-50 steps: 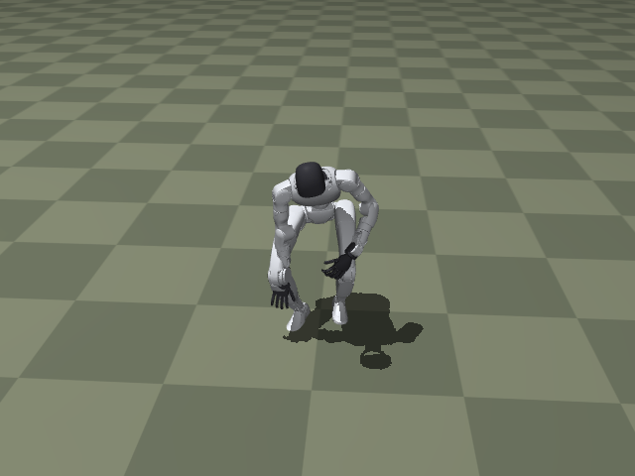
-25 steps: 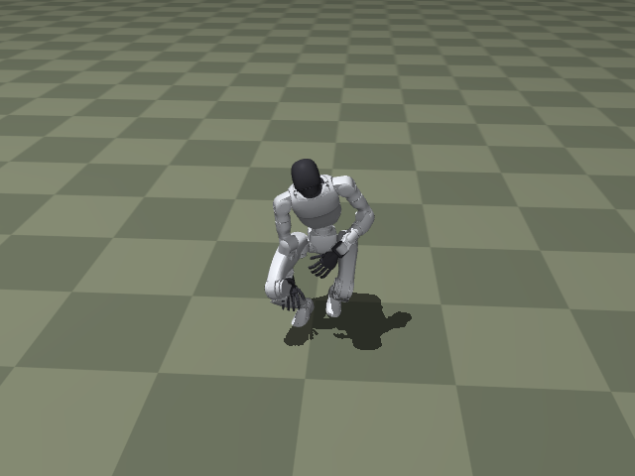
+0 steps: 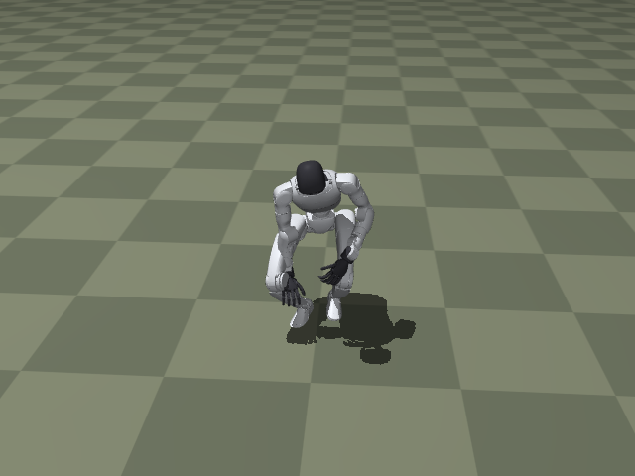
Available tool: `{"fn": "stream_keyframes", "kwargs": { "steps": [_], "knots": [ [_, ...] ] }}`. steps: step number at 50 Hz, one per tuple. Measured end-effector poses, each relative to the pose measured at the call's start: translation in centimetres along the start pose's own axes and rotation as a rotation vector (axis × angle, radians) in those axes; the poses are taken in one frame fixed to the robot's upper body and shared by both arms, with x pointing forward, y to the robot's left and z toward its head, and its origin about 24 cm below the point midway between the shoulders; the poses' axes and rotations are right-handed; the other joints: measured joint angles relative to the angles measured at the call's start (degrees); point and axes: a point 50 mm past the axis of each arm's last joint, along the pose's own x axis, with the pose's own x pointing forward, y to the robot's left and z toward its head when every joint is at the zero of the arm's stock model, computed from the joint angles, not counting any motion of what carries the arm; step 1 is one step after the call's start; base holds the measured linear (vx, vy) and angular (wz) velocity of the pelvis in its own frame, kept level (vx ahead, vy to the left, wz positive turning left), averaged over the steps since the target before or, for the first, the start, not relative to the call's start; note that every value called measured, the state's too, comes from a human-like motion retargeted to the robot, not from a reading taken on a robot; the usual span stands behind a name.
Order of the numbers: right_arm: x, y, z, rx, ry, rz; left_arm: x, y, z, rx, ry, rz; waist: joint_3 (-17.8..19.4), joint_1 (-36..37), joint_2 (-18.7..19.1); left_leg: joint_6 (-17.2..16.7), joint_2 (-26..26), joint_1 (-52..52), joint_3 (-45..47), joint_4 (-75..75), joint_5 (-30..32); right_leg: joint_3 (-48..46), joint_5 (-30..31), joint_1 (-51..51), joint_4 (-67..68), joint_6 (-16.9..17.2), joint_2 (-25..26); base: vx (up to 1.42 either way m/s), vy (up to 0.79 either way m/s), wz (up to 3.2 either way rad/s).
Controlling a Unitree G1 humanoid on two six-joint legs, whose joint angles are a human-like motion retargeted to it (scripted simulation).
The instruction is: Upper body actions
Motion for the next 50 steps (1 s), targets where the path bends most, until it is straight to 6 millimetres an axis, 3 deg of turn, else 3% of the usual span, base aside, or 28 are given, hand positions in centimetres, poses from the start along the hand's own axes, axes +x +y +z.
{"fn": "stream_keyframes", "kwargs": {
  "steps": [4, 10, 17, 23, 28, 33, 41, 45, 50],
  "knots": [
    [2.7, -1.4, 0.3, 0.039, 0.003, -0.005, -0.1, 2.3, -1.2, -0.121, -0.03, 0.145, -0.31, -1.42, -2.73, -0.83, -0.13, 1.59, -2.02, -13.09, 4.26, 1.64, 3.04, 0.1, -9.69, 2.81, 0.84, -0.08, -0.1, 0.36],
    [4.6, -2.1, 1.3, 0.172, 0.021, 0.046, -0.9, 3.9, -4.4, -0.295, -0.016, 0.365, -1.95, -4.08, -8.23, -1.22, -1.23, 10.22, -3.23, -32.85, 10.17, 4.83, 6.1, 5.97, -24.43, 7.83, 1.67, -0.02, -0.04, 0.31],
    [4.5, -1.7, 1.7, 0.312, -0.033, 0.102, -3.2, 4.2, -9.1, -0.303, 0.114, 0.466, -2.26, -3.65, -11.03, -1.24, 0.71, 26.44, -5.13, -54.18, 16.76, 4.17, 10.16, 21.26, -43.08, 12.75, 3.97, 0.05, 0.01, -0.13],
    [2.5, -0.8, 1.5, 0.415, -0.132, 0.21, -6.4, 3.4, -13.6, -0.152, 0.364, 0.317, -4.07, -1.62, -11.49, -0.89, 4.5, 40.66, -5.47, -69.56, 21.77, 1.57, 14.71, 36.02, -58.19, 15.71, 6.78, 0.17, 0.05, -0.36],
    [-0.7, 0.0, 1.2, 0.539, -0.155, 0.302, -8.7, 0.3, -16.3, -0.139, 0.534, 0.079, -6.83, 0.64, -10.86, -0.15, 5.89, 51.98, -6.86, -80.0, 24.78, -0.62, 19.03, 48.03, -69.89, 17.44, 9.7, 0.28, 0.08, -0.33],
    [-5.5, 1.0, 1.1, 0.716, -0.121, 0.443, -10.4, -3.6, -18.0, -0.144, 0.649, -0.097, -10.72, 3.05, -10.23, 0.67, 6.57, 62.33, -7.74, -89.19, 27.04, -2.21, 22.8, 58.73, -80.33, 18.61, 12.19, 0.31, 0.1, -0.19],
    [-13.0, 0.1, 0.9, 0.95, -0.051, 0.562, -13.5, -12.3, -19.4, -0.205, 0.79, -0.355, -18.51, 4.71, -9.33, 2.3, 6.7, 73.54, -8.38, -98.91, 30.35, -6.18, 27.34, 72.54, -93.75, 19.1, 15.39, 0.3, 0.08, 0.1],
    [-15.0, -1.1, 1.1, 1.057, -0.004, 0.562, -15.7, -17.1, -19.4, -0.295, 0.859, -0.436, -22.04, 5.73, -9.76, 2.67, 6.9, 77.92, -7.43, -102.99, 31.74, -6.74, 28.77, 77.19, -98.36, 19.17, 16.69, 0.28, 0.03, -0.04],
    [-15.8, -2.9, 1.3, 1.241, 0.092, 0.482, -18.7, -22.7, -18.6, -0.458, 0.953, -0.476, -25.54, 7.21, -10.52, 2.61, 7.27, 81.91, -5.56, -106.55, 32.73, -6.31, 29.81, 80.58, -101.98, 18.88, 18.05, 0.22, 0.0, -0.18]
  ]
}}
